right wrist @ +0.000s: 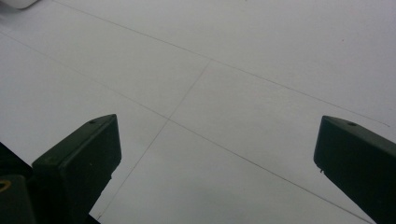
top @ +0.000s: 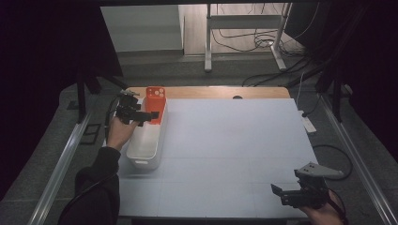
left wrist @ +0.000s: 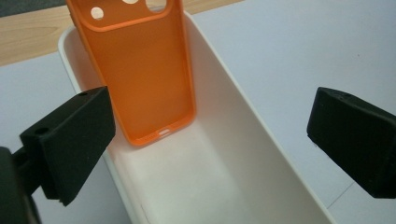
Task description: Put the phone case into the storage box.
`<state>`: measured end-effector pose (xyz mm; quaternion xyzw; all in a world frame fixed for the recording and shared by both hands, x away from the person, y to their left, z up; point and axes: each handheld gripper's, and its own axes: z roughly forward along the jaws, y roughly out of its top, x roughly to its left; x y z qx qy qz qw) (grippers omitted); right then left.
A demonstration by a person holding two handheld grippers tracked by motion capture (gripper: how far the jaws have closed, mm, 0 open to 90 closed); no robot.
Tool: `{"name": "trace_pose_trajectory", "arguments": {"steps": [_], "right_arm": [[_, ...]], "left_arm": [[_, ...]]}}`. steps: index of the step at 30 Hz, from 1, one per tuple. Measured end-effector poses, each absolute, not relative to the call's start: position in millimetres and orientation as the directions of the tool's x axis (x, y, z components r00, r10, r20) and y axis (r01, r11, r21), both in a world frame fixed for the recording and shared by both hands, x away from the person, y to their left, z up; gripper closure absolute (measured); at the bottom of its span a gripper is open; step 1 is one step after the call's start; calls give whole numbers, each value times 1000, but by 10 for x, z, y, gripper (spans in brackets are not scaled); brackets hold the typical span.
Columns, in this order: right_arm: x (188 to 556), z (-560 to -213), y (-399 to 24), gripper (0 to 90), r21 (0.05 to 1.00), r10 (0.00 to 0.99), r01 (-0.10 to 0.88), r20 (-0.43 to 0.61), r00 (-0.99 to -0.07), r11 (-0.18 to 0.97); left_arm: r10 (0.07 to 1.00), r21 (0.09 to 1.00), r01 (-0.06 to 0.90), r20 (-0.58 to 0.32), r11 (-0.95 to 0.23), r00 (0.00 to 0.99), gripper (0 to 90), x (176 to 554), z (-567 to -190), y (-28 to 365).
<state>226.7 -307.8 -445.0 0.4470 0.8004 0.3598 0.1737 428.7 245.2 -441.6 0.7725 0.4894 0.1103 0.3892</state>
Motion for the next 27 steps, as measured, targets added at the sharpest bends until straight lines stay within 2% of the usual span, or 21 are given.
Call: {"name": "trace_pose_trajectory", "arguments": {"steps": [27], "right_arm": [[2266, -4449, -3077, 2, 732, 841, 590, 44, -540, 341]], "left_arm": [[794, 752, 602, -182, -268, 580, 14, 3877, -4366, 2306]]}}
